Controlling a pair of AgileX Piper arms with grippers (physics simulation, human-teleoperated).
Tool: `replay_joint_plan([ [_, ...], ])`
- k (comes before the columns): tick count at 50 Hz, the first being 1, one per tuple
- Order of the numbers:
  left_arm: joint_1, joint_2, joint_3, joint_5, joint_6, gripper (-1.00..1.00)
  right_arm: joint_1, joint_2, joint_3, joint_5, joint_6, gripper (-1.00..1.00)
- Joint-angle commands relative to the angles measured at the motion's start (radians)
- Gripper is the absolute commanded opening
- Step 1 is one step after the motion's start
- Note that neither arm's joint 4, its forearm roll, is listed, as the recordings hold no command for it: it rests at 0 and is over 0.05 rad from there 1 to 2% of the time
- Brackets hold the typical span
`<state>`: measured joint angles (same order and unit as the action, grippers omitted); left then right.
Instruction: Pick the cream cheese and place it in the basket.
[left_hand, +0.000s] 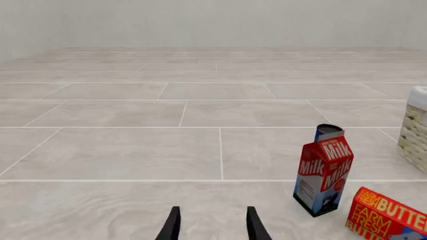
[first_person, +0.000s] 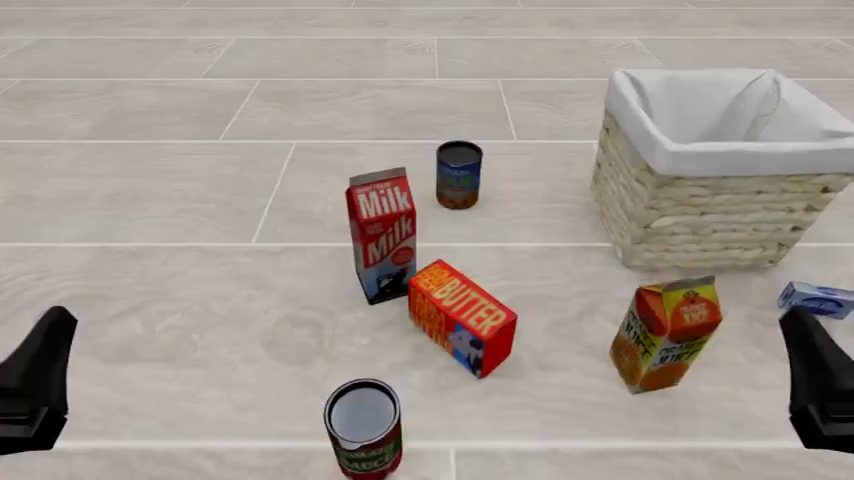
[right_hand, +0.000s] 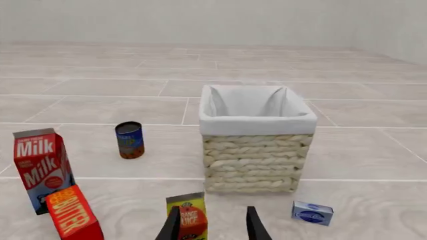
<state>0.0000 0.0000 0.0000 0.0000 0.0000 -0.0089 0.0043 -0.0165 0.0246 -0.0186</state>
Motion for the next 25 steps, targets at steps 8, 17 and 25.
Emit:
replay_joint_plan([
  [8, 0.0, 0.0, 0.0, 0.0, 0.0, 1.0, 0.003, 0.019, 0.016, -0.03, 0.018, 1.0],
  [17, 0.0, 0.0, 0.0, 0.0, 0.0, 1.0, -0.002, 0.045, 0.014, -0.048, -0.001, 1.0],
  [25, 0.0, 0.0, 0.0, 0.0, 0.0, 1.0, 0.001, 0.034, -0.037, 0.005, -0.009, 1.0],
])
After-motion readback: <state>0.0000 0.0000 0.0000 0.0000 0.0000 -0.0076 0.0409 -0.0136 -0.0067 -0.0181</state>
